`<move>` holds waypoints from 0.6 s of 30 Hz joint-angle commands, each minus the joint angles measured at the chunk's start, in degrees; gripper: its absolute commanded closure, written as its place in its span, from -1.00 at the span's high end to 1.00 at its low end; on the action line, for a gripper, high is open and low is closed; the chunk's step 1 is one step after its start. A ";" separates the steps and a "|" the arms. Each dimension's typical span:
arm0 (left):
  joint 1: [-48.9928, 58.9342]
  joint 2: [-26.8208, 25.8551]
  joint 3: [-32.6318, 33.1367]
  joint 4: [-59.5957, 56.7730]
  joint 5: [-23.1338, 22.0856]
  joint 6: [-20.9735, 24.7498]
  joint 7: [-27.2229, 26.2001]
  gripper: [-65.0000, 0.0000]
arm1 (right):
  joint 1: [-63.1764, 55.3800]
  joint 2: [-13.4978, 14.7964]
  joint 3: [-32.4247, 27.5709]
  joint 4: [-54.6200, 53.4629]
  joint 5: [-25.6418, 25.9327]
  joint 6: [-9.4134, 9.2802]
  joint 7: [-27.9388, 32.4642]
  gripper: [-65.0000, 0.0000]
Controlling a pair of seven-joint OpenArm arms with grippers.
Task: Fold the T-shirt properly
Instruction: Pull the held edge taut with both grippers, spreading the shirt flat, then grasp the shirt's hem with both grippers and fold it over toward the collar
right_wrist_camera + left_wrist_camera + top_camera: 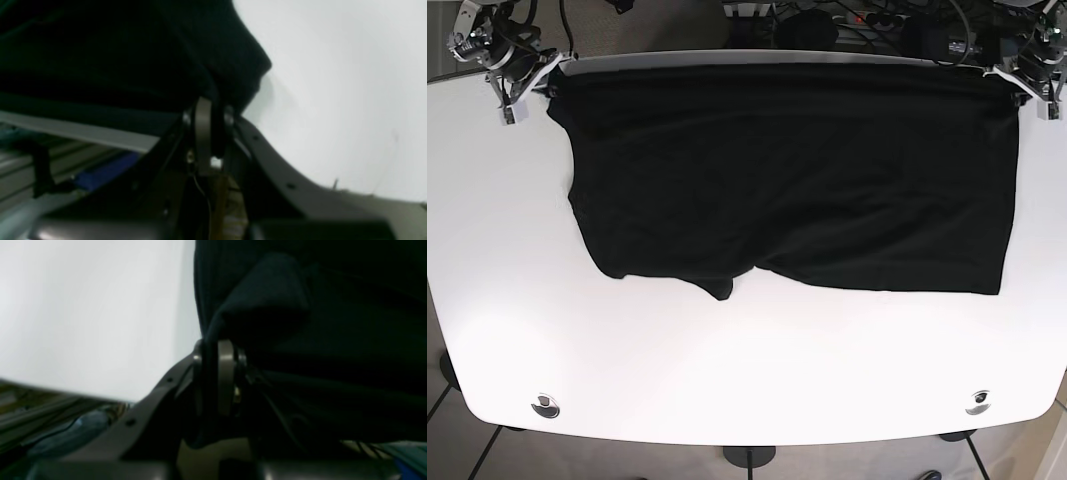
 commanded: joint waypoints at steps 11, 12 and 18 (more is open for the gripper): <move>0.58 -5.25 -5.04 7.06 -12.50 1.08 8.96 0.24 | -3.40 0.08 0.97 11.81 -0.51 -0.50 0.88 0.59; 0.85 -6.04 -6.10 7.06 -14.34 1.08 10.10 0.23 | -3.40 -0.18 1.59 12.87 -0.43 -0.50 0.88 0.59; -3.55 -8.33 -6.62 6.80 -15.49 1.08 10.63 0.22 | 1.09 0.26 3.78 13.40 -0.51 -0.50 -0.08 0.59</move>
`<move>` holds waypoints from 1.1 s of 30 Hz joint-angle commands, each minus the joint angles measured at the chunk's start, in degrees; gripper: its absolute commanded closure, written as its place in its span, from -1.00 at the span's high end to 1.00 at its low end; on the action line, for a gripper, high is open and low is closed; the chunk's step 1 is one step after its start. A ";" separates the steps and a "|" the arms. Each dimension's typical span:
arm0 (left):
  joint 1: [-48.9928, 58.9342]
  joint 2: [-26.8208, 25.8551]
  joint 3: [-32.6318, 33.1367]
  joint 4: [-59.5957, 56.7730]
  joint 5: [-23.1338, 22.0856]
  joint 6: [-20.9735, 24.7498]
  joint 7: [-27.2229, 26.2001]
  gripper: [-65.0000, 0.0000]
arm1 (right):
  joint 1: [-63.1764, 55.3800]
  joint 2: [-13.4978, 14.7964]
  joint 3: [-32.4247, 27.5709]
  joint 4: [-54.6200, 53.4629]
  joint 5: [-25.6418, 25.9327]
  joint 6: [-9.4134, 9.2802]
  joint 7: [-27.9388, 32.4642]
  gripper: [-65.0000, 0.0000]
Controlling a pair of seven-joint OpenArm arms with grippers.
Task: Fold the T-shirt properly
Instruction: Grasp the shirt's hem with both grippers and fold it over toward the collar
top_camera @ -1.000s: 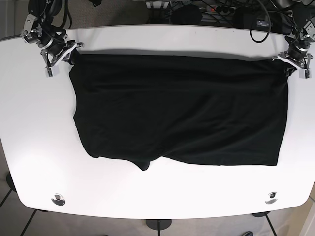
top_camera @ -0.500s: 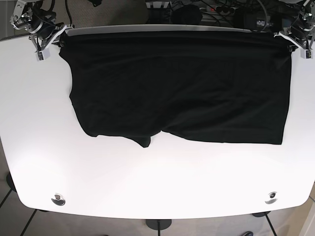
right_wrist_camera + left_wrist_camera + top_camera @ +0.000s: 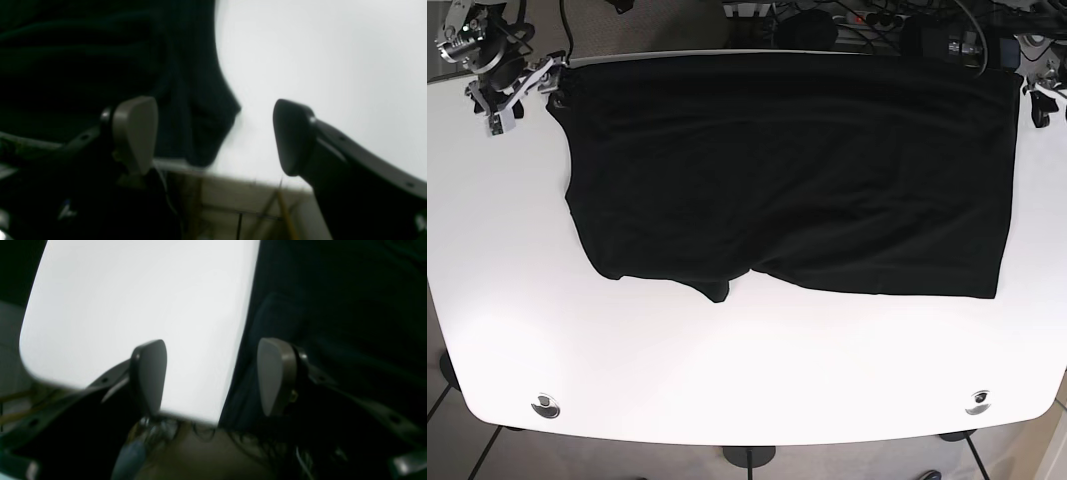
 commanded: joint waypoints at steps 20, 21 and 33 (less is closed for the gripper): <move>-32.73 5.00 27.65 -12.97 30.37 4.47 -19.04 0.22 | 55.50 -1.15 -19.41 -41.44 -19.27 0.36 1.32 0.59; -34.31 5.00 28.18 -14.82 30.37 6.49 -19.74 0.22 | 57.53 -1.15 -19.85 -46.62 -19.27 0.36 3.69 0.59; -50.05 0.96 31.43 -41.54 30.45 22.49 -23.79 0.54 | 61.83 -1.59 -23.63 -60.16 -19.27 0.09 11.08 -0.88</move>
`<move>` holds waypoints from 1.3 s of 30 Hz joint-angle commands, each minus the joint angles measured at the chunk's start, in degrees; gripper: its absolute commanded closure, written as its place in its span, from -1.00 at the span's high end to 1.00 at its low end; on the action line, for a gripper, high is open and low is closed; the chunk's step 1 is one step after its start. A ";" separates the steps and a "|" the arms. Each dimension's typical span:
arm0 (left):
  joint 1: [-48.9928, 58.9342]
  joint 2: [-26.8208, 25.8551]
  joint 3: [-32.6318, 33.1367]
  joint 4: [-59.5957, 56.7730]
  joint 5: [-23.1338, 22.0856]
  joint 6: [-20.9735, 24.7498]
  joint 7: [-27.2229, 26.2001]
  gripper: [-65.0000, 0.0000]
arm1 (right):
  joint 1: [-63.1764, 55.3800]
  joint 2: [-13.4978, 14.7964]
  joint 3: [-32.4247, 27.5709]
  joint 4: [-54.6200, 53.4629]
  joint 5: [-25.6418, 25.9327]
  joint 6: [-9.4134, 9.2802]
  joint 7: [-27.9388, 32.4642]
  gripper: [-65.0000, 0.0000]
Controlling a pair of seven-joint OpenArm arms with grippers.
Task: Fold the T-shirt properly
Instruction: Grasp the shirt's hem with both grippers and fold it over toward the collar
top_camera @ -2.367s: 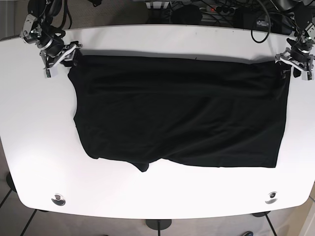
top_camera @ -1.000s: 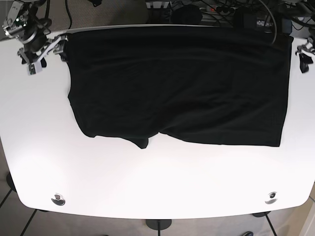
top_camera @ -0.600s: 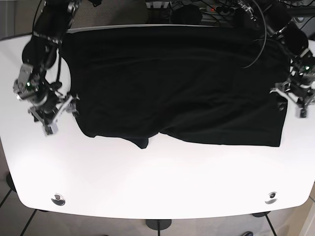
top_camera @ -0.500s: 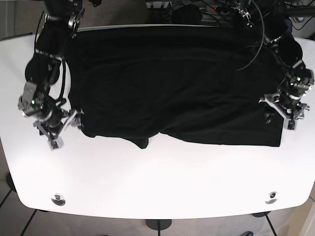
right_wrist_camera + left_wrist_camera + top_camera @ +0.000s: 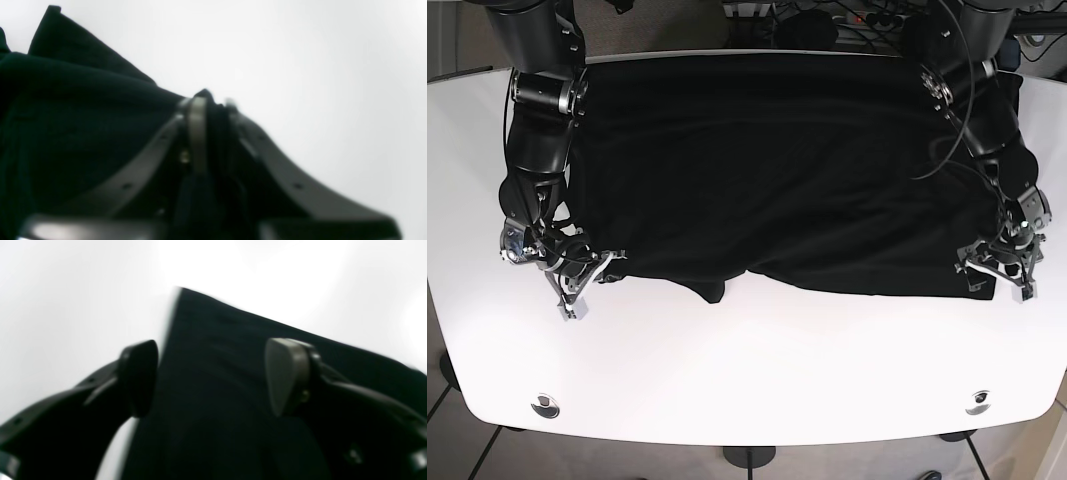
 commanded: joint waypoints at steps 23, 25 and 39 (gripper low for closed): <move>-10.92 -6.59 4.98 -28.07 -0.80 -12.86 -10.98 0.19 | -0.08 0.35 0.31 2.25 1.04 0.16 1.33 -0.89; -10.92 -6.41 4.98 -27.98 -0.89 -12.77 -11.42 -0.21 | -1.57 0.35 0.31 4.71 1.04 0.07 1.33 -0.89; -3.45 -6.33 4.63 0.24 -19.44 -14.97 0.62 -1.00 | -4.21 -0.26 4.27 20.27 0.60 -0.02 -2.63 -0.95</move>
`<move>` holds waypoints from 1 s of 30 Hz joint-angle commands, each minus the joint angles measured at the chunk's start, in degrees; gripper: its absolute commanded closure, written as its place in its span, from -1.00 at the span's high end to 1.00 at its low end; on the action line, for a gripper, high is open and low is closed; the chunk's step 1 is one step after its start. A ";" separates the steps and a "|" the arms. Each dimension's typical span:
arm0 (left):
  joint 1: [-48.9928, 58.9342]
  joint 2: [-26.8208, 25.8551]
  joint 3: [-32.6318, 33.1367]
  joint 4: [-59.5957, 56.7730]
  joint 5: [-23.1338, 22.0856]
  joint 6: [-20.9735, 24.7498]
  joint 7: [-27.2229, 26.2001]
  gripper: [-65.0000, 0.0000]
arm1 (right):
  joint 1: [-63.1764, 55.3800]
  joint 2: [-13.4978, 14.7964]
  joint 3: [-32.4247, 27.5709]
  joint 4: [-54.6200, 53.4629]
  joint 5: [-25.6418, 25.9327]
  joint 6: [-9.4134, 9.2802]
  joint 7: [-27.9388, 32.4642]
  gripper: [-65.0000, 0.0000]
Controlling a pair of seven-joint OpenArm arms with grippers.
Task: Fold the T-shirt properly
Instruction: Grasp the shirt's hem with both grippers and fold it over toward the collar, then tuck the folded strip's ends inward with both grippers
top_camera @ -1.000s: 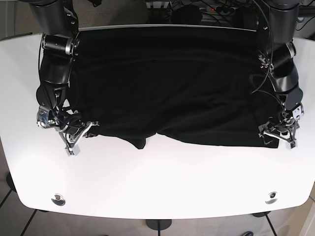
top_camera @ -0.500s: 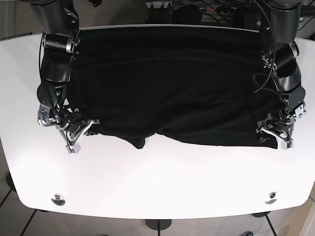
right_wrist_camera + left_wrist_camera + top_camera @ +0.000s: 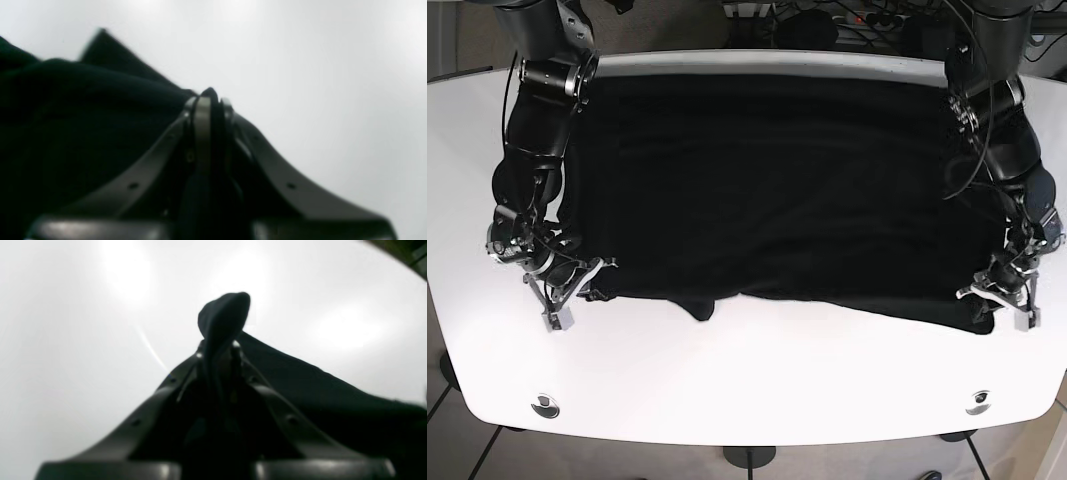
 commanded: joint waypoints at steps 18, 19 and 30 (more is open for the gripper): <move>25.67 -0.86 -13.04 38.35 -17.93 -0.21 17.83 -1.00 | -20.81 -0.32 7.89 42.10 0.97 0.60 -16.55 -0.95; 27.70 -0.86 -14.35 38.00 -17.93 -0.30 17.83 -1.00 | -23.36 -0.93 7.98 42.28 0.97 0.60 -16.20 -0.95; 39.39 -1.21 -16.90 38.09 -17.49 -0.39 17.57 -0.98 | -33.29 -4.18 12.81 41.84 3.79 0.42 -16.47 -0.91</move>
